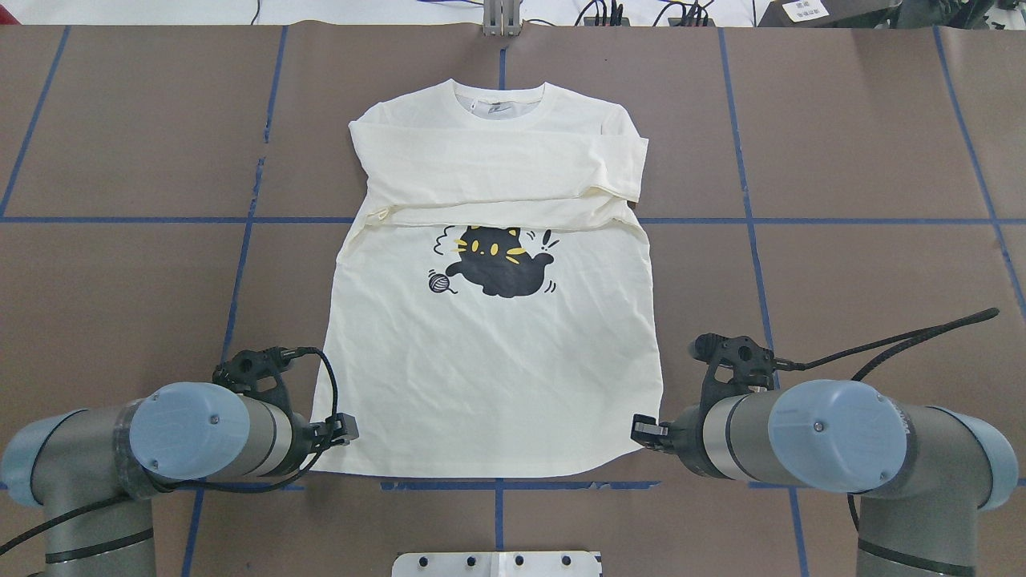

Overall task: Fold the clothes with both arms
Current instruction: 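Grasp the hem corners nearest the robot with both grippers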

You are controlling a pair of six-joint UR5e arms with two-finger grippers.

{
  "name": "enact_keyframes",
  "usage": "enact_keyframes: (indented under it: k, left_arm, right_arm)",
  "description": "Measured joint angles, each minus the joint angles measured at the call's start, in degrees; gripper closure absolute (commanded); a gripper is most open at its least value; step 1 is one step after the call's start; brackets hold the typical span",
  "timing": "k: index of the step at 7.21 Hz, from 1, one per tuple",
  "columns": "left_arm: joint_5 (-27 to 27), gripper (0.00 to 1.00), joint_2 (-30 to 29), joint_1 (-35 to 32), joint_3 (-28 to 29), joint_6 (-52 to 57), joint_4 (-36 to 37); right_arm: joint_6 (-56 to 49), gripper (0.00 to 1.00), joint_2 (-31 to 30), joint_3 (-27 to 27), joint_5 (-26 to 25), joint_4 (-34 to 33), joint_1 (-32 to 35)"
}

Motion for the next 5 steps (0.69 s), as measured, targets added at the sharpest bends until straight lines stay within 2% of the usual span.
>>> enact_keyframes:
  k: [1,4,5]
  left_arm:
    - [0.0,0.26,0.1,0.2,0.0,0.0,0.2]
    - [0.0,0.57,0.3,0.3,0.2,0.0,0.4]
    - [0.0,0.63,0.3,0.3,0.2,0.0,0.4]
  right_arm:
    - [0.0,1.00,0.1,0.0,0.0,0.0,0.0]
    - [0.0,1.00,0.1,0.0,0.0,0.0,0.1]
    - [0.0,1.00,0.0,0.0,0.0,0.0,0.1]
